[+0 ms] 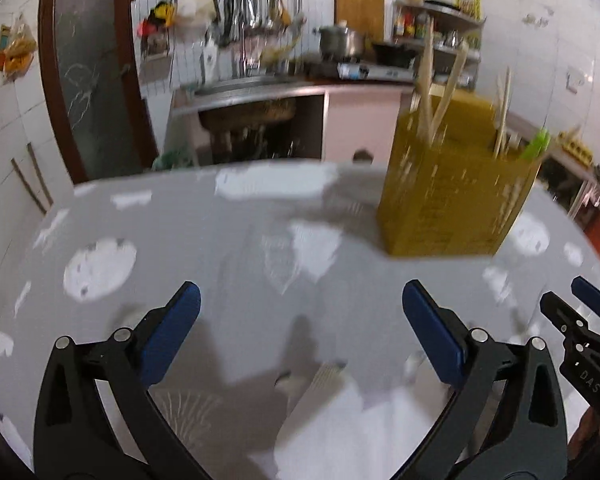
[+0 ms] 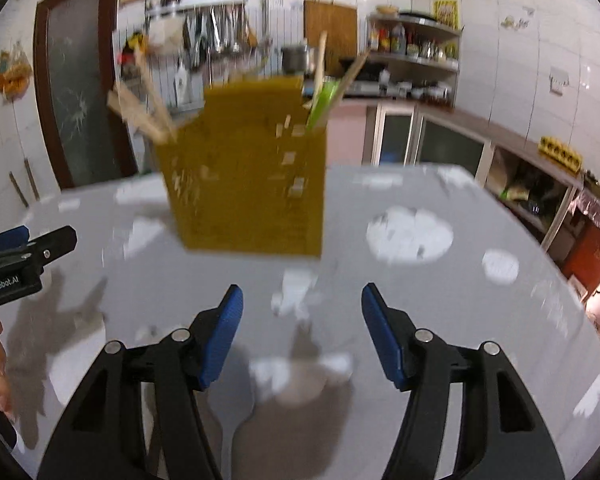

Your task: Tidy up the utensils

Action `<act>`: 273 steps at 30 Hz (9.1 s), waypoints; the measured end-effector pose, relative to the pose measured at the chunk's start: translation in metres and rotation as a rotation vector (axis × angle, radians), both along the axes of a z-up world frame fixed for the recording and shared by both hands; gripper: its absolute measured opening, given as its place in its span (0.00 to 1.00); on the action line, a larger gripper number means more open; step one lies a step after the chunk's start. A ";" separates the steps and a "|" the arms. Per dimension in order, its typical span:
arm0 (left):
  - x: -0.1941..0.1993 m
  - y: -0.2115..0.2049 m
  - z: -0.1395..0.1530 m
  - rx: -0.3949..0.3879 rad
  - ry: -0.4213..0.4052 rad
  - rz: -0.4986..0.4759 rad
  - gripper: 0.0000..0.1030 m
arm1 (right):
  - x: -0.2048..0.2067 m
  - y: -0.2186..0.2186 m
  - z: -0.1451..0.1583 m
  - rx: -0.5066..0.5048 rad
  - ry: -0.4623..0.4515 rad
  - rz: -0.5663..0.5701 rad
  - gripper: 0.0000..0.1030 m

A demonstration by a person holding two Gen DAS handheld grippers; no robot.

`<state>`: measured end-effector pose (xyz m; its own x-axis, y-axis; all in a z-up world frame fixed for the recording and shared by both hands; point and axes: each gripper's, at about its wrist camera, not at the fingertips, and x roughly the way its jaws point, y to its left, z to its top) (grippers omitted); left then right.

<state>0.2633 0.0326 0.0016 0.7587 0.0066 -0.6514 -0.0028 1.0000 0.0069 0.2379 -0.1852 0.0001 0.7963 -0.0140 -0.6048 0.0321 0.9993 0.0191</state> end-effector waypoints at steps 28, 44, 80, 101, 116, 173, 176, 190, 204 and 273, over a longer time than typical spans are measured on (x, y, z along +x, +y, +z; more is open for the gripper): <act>-0.016 -0.015 -0.056 0.005 0.192 0.009 0.95 | 0.000 0.036 -0.044 -0.002 0.216 0.058 0.32; -0.032 -0.098 -0.061 -0.002 0.233 -0.093 0.95 | -0.004 -0.039 -0.044 0.009 0.221 -0.043 0.32; -0.037 -0.154 -0.057 0.016 0.265 -0.282 0.34 | -0.018 -0.096 -0.045 0.040 0.217 -0.143 0.32; -0.009 -0.123 -0.031 -0.024 0.182 -0.208 0.34 | -0.003 -0.067 -0.026 0.056 0.186 -0.071 0.32; 0.008 -0.071 0.035 -0.092 -0.057 -0.132 0.34 | 0.012 -0.052 0.025 0.085 0.000 -0.038 0.32; 0.089 -0.088 0.131 -0.219 -0.675 -0.180 0.34 | 0.098 -0.017 0.139 0.056 -0.637 -0.009 0.32; 0.100 -0.086 0.113 -0.258 -0.635 -0.171 0.34 | 0.106 -0.012 0.131 -0.003 -0.620 -0.012 0.32; 0.124 -0.083 0.078 -0.139 -0.517 -0.132 0.34 | 0.128 -0.018 0.102 -0.022 -0.453 -0.020 0.32; 0.112 -0.043 0.109 -0.133 -0.345 -0.055 0.60 | 0.133 -0.049 0.102 0.068 -0.220 -0.053 0.56; -0.182 -0.009 0.005 -0.024 -0.501 -0.079 0.95 | -0.180 -0.008 0.012 -0.010 -0.427 -0.008 0.96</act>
<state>0.0810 0.0234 0.0065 0.9757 -0.0737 -0.2065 0.0755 0.9971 0.0008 0.0576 -0.1937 0.0124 0.9750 -0.0254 -0.2207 0.0311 0.9993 0.0225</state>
